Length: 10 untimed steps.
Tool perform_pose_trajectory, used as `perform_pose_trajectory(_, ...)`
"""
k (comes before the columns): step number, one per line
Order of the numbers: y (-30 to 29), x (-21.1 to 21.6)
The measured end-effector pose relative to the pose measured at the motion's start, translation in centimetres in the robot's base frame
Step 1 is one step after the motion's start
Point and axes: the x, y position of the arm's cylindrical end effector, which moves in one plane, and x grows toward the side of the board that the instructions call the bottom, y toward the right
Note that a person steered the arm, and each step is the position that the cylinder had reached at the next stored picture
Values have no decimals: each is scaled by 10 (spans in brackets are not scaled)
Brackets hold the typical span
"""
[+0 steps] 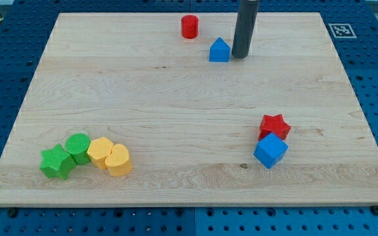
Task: Move the blue triangle slightly to the left
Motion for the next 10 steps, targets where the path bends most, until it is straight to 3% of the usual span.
perform_pose_trajectory(2, -37, -3)
perform_pose_trajectory(7, -59, -12)
perform_pose_trajectory(8, -49, -11)
perform_pose_trajectory(9, 3, 13)
perform_pose_trajectory(10, 64, 76)
